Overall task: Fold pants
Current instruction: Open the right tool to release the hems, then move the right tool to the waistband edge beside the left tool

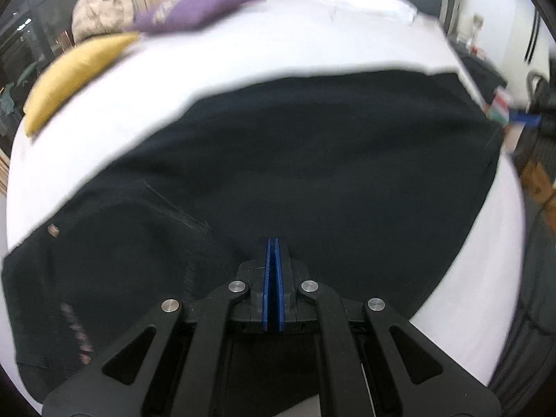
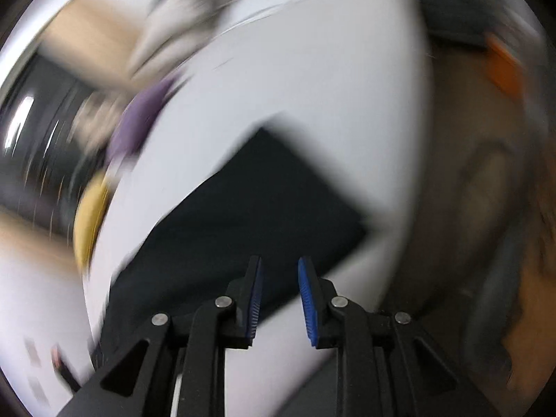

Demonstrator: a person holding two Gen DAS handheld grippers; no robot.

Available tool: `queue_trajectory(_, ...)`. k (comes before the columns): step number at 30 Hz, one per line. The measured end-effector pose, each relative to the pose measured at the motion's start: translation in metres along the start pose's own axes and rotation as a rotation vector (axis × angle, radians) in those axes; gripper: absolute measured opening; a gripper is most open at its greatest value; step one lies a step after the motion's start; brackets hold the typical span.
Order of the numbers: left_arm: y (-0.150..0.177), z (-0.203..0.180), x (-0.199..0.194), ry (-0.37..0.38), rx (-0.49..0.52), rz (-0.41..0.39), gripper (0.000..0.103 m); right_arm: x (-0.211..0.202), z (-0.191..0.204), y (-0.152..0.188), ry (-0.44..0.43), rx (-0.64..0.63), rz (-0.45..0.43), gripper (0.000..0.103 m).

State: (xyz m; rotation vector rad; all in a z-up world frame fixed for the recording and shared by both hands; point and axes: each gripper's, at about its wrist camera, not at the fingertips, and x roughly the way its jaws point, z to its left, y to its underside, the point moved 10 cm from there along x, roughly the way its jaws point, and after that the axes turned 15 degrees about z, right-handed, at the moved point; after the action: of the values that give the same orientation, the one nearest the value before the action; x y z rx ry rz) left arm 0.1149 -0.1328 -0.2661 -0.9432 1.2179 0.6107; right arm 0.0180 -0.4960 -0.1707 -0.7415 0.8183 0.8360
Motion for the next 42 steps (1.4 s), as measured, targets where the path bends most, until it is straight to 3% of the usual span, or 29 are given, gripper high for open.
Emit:
queue_trajectory(2, 0.004, 0.000, 0.004, 0.002, 0.000, 0.006, 0.002, 0.026, 0.053, 0.007, 0.041, -0.183, 0.059, 0.024)
queue_trajectory(4, 0.010, 0.001, 0.002, -0.011, 0.027, 0.030, 0.002, 0.060, 0.081, 0.013, 0.126, -0.303, 0.139, 0.024)
queue_trajectory(8, 0.021, 0.001, 0.003, -0.050, 0.102, 0.059, 0.002, 0.118, 0.076, 0.036, 0.320, -0.430, 0.351, 0.024)
queue_trajectory(11, 0.037, -0.006, -0.002, -0.067, 0.131, 0.070, 0.002, 0.115, 0.072, 0.052, 0.362, -0.471, 0.368, 0.023)
queue_trajectory(13, 0.046, -0.007, -0.002, -0.058, 0.134, 0.069, 0.002, 0.107, 0.065, 0.063, 0.326, -0.432, 0.386, 0.022)
queue_trajectory(15, 0.053, -0.007, -0.004, -0.059, 0.139, 0.067, 0.002, 0.094, 0.050, 0.074, 0.310, -0.372, 0.400, 0.007)
queue_trajectory(17, 0.058, -0.004, -0.006, -0.052, 0.132, 0.060, 0.002, 0.078, 0.043, 0.079, 0.239, -0.300, 0.362, 0.007)
queue_trajectory(21, 0.067, 0.002, -0.008, -0.039, 0.112, 0.051, 0.002, 0.040, 0.048, 0.067, -0.097, -0.102, 0.193, 0.010)
queue_trajectory(24, 0.069, -0.001, -0.008, -0.036, 0.113, 0.052, 0.002, 0.045, 0.046, 0.058, -0.305, 0.051, 0.193, 0.012)
queue_trajectory(31, 0.070, 0.010, -0.009, 0.011, 0.071, 0.051, 0.002, 0.081, 0.044, 0.062, -0.359, 0.170, 0.288, 0.012)
queue_trajectory(37, 0.071, 0.012, -0.010, 0.018, 0.076, 0.052, 0.002, 0.095, 0.039, 0.057, -0.469, 0.278, 0.357, 0.013)
queue_trajectory(42, 0.068, 0.011, -0.008, 0.018, 0.067, 0.048, 0.002, 0.088, 0.047, 0.070, -0.517, 0.300, 0.386, 0.037)
